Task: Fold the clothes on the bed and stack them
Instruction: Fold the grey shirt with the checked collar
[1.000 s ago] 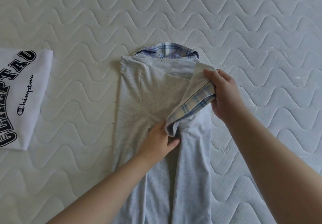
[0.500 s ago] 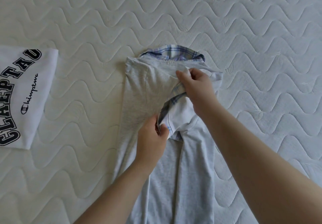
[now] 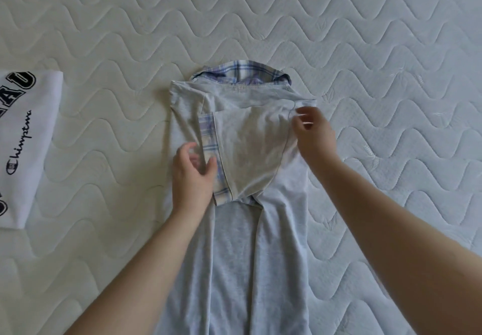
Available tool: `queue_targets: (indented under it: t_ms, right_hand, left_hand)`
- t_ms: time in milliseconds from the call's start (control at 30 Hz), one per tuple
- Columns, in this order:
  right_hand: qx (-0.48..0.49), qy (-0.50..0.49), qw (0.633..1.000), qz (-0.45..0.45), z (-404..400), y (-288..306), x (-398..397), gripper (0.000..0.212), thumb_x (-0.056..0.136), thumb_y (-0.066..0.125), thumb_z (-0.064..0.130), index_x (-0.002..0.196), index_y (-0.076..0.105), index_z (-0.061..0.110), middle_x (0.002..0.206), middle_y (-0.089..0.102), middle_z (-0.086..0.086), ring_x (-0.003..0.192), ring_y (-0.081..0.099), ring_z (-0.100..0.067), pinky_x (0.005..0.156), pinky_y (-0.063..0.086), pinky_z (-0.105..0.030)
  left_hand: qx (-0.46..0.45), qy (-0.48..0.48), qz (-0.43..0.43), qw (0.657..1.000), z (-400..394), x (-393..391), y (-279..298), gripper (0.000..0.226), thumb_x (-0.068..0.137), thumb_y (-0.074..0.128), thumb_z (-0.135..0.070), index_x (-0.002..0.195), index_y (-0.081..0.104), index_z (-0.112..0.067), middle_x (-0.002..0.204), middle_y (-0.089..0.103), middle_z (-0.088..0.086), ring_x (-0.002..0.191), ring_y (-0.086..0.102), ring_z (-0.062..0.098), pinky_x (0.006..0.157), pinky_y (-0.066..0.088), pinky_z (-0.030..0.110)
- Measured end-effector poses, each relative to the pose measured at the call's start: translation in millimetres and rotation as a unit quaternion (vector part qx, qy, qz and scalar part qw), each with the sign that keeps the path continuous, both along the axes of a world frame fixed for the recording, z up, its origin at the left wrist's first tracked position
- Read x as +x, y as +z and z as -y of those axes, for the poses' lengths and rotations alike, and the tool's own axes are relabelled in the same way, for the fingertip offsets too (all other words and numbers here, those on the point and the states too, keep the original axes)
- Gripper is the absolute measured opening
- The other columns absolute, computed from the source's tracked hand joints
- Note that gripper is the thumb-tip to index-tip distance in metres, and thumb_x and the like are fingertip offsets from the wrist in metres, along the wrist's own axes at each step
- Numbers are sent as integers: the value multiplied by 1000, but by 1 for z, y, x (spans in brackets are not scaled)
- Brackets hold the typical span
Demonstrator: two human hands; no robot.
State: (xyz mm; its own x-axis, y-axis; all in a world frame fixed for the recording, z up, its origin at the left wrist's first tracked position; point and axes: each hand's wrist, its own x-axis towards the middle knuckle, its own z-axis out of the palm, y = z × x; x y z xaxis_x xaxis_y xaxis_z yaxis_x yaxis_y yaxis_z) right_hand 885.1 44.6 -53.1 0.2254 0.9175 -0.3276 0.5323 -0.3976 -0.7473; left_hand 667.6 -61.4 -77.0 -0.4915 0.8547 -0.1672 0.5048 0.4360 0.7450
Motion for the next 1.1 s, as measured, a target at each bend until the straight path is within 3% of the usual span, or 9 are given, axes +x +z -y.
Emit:
queue_targets:
  t_ms: [100, 200, 300, 467, 600, 733, 867, 1000, 1100]
  right_hand:
    - [-56, -38, 998, 8, -1, -9, 25, 39, 93, 59, 36, 129, 53, 22, 118, 62, 1, 95, 63, -13, 81, 54, -35]
    - [-116, -35, 992, -30, 4, -17, 28, 58, 88, 67, 36, 139, 43, 22, 125, 56, -1, 104, 61, -19, 82, 56, -37]
    - [-110, -26, 993, -23, 9, -24, 26, 69, 86, 71, 37, 144, 36, 24, 128, 52, 0, 106, 57, -19, 72, 51, -30]
    - [-107, -41, 992, -42, 11, -27, 25, 74, 87, 71, 33, 148, 30, 23, 114, 57, 3, 100, 61, -18, 78, 54, -34]
    - [-94, -27, 994, -44, 6, -24, 25, 74, 88, 70, 34, 149, 29, 25, 115, 54, 5, 98, 58, -13, 84, 54, -35]
    - [-93, -34, 993, -62, -10, -23, 23, 69, 93, 63, 36, 150, 26, 26, 115, 53, 8, 92, 56, -9, 75, 46, -26]
    - [-92, -69, 989, -88, -30, -20, 24, 62, 94, 61, 34, 148, 32, 24, 117, 57, 7, 84, 55, -5, 66, 45, -21]
    - [-96, -64, 992, -54, -32, -23, 25, 53, 91, 66, 33, 138, 48, 16, 115, 62, 3, 77, 57, -5, 57, 44, -19]
    - [-134, -31, 990, -29, -24, -23, 27, 44, 88, 67, 40, 121, 61, 12, 102, 68, -3, 83, 66, -20, 63, 50, -27]
  left_hand:
    - [-72, 41, 1, 997, -42, -2, -11, 65, 81, 75, -37, 132, 46, -8, 114, 56, 5, 100, 55, 20, 92, 45, 32]
    - [-128, 83, 74, 986, -69, -8, -16, 50, 79, 78, -36, 116, 59, -7, 108, 68, 10, 97, 65, 28, 88, 53, 42]
    - [-142, 46, 106, 983, -75, -11, -13, 23, 85, 74, -29, 89, 67, -7, 91, 71, 12, 83, 67, 31, 79, 54, 44]
    - [-51, 15, 70, 996, -78, -17, 1, 10, 93, 60, -30, 97, 55, -21, 94, 65, -3, 84, 60, 21, 70, 43, 30]
    - [-42, 15, -4, 999, -74, -21, -2, 10, 96, 55, -28, 99, 49, -21, 93, 59, -5, 82, 54, 19, 67, 33, 25]
    - [-148, 4, 27, 989, -68, -24, -16, 29, 93, 62, -25, 115, 52, -9, 103, 64, 8, 97, 61, 30, 77, 44, 33]
    - [-60, -19, -144, 988, -73, -17, -2, 37, 85, 64, -15, 119, 51, -9, 113, 59, 16, 103, 55, 35, 85, 43, 40]
    - [90, -221, -171, 956, -109, 29, 15, 21, 93, 57, -15, 112, 60, -6, 111, 61, 12, 105, 56, 29, 91, 42, 37]
    - [39, -376, -162, 912, -152, 78, 13, 28, 98, 52, -26, 122, 58, -12, 125, 59, 6, 116, 52, 25, 96, 38, 35]
